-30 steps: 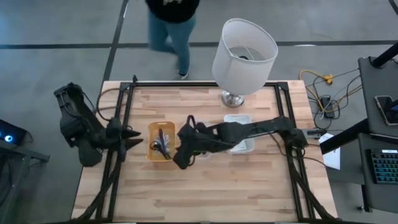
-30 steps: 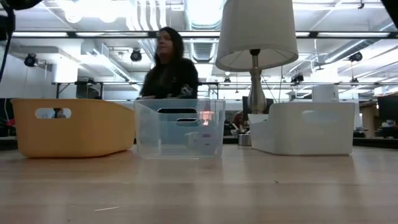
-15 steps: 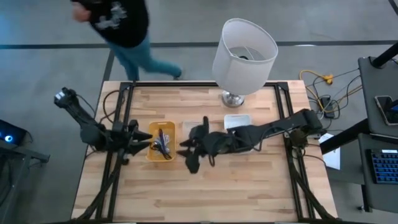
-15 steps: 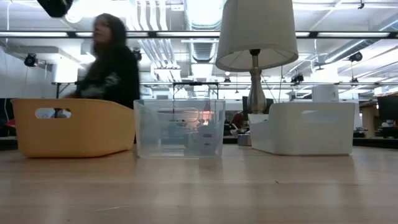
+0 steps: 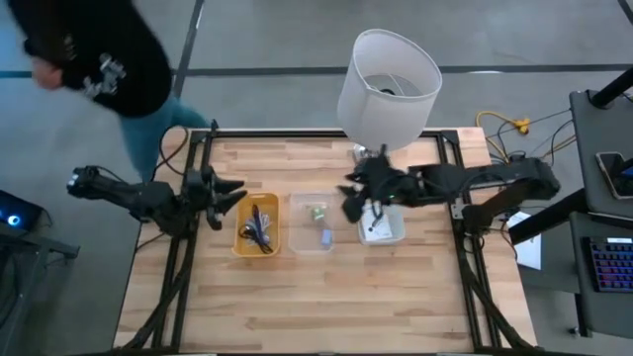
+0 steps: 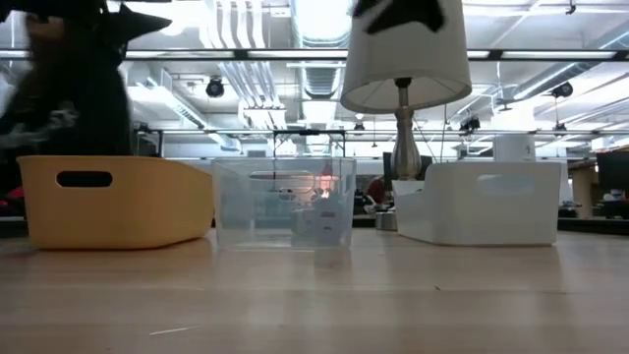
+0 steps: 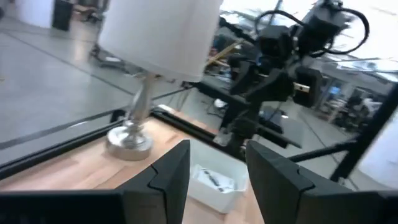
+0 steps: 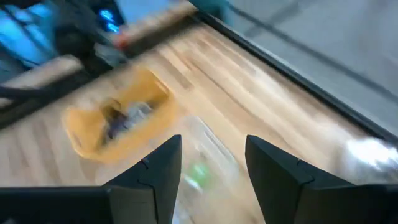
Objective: Pick and place items into bin
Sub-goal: Return to Home Position
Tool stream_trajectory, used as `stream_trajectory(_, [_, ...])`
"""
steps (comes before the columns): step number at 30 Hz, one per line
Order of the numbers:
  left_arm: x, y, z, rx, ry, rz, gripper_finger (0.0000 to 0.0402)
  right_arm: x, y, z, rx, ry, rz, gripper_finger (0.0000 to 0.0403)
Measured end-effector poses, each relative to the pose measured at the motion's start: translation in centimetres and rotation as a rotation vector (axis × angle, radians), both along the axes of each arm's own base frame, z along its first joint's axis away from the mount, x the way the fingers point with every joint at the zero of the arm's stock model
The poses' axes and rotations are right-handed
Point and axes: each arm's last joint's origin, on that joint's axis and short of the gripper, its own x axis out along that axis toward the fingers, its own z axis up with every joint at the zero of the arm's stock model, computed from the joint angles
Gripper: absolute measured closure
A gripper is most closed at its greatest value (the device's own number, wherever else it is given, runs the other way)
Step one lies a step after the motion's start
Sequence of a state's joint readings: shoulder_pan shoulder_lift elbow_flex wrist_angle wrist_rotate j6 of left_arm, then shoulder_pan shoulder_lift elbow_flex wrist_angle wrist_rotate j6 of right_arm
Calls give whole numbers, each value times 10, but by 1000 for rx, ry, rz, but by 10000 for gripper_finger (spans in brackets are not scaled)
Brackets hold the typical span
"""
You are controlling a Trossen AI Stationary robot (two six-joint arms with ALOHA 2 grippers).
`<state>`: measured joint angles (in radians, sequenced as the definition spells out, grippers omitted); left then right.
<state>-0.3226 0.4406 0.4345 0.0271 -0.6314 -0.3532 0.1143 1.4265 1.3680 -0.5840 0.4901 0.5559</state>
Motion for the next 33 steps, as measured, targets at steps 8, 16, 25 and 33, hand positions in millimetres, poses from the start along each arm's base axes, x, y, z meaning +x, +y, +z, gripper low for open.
stream_trajectory(8, [-24, 15, -7, -44, 13, 75, 261, -67, -17, 20, 64, -32, -101, 239])
stream_trajectory(16, [-46, 21, -14, 17, 20, 99, 295, -108, -29, 6, 34, -233, 146, 239])
stream_trajectory(25, [-62, 26, -19, 30, 40, 103, 331, -144, -32, -49, 26, -488, 247, 239])
stream_trajectory(33, [-57, 23, -24, 18, 77, 65, 332, -159, -33, -81, 271, -569, 80, 239])
